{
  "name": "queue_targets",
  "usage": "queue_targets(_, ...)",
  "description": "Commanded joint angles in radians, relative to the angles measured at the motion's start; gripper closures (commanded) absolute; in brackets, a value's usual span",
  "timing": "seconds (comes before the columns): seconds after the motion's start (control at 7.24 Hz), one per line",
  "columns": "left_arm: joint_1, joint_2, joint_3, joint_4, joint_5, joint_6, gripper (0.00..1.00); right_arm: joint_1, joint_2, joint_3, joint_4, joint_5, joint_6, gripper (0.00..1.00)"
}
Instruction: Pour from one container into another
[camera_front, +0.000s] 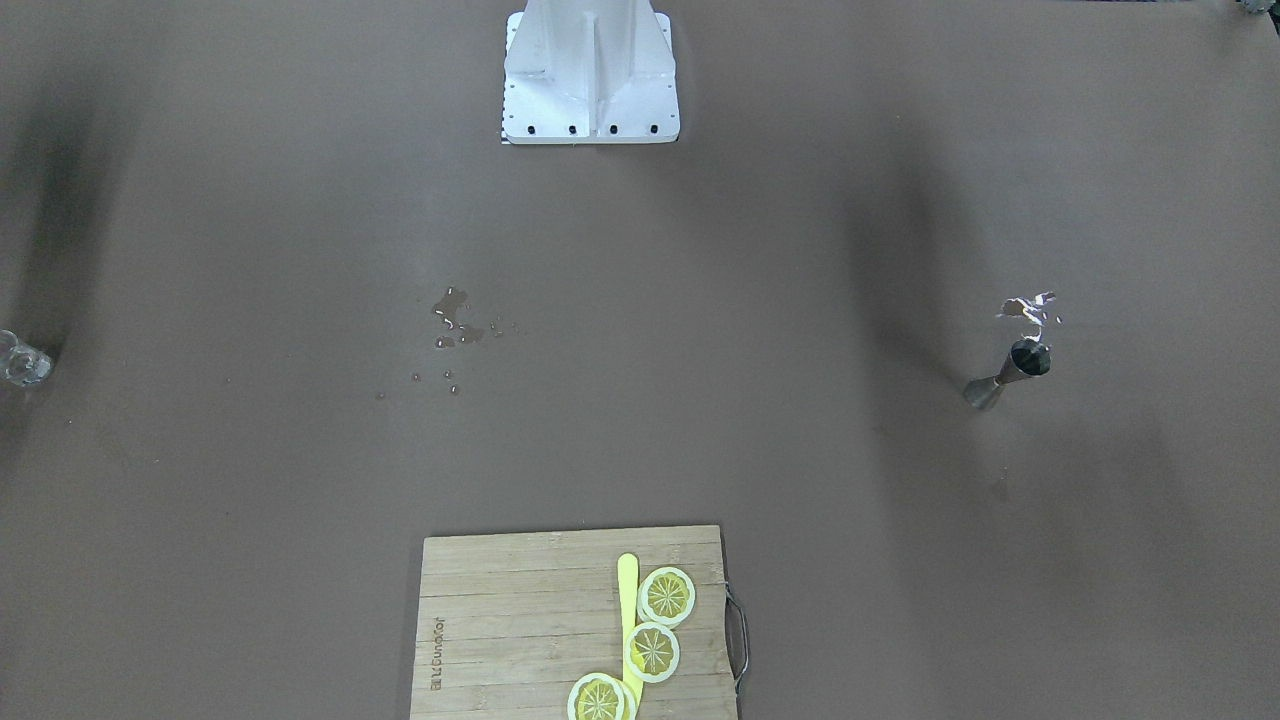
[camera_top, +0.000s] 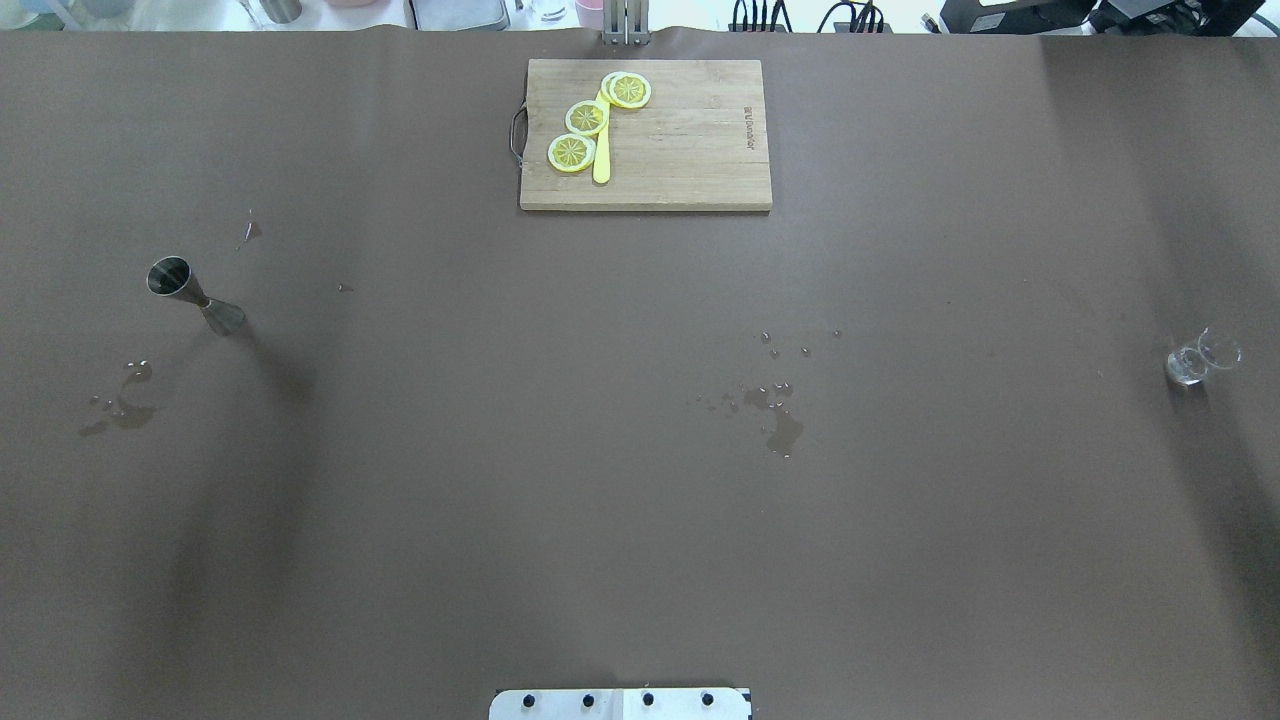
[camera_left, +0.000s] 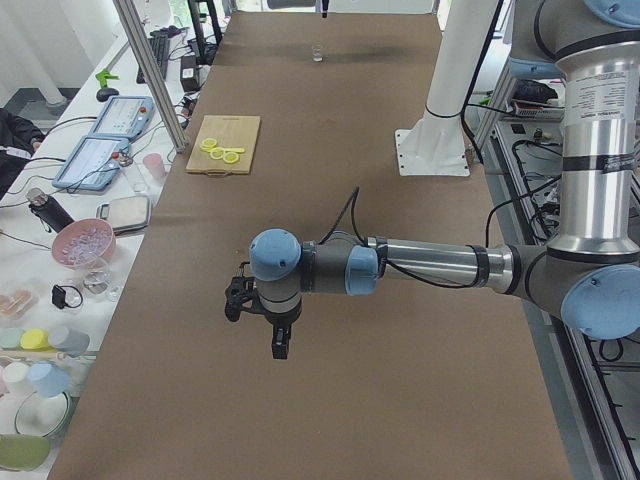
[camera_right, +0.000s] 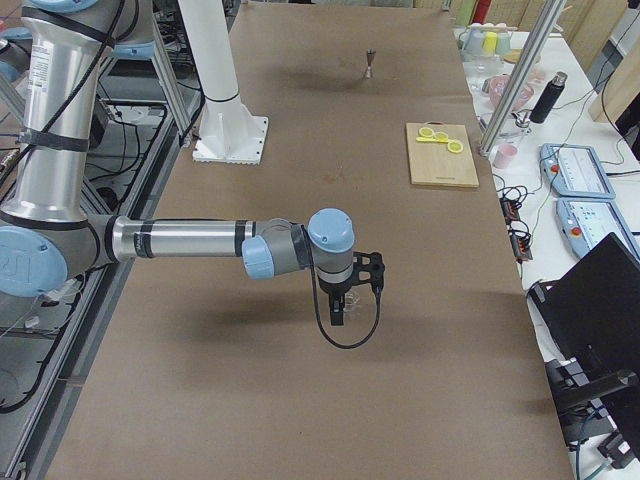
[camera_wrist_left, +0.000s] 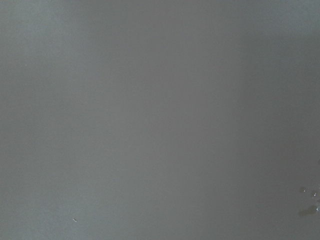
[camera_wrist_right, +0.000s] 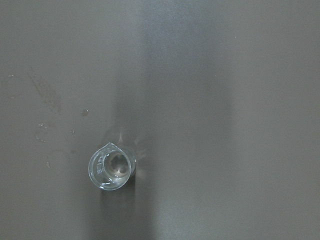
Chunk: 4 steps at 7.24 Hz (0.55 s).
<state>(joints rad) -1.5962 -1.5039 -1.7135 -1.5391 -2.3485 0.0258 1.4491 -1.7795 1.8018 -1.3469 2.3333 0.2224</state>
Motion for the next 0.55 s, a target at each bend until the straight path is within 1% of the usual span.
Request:
queue_targets(0.0, 0.015, 0.005, -0.005, -0.080, 0.000, -0.003, 0.02, -0.001, 0.000, -0.001, 0.000, 0.000, 0.000, 0.00)
queue_targets(0.41, 0.015, 0.014, 0.003, -0.090, 0.000, -0.003, 0.02, -0.001, 0.000, -0.001, 0.000, -0.002, 0.000, 0.00)
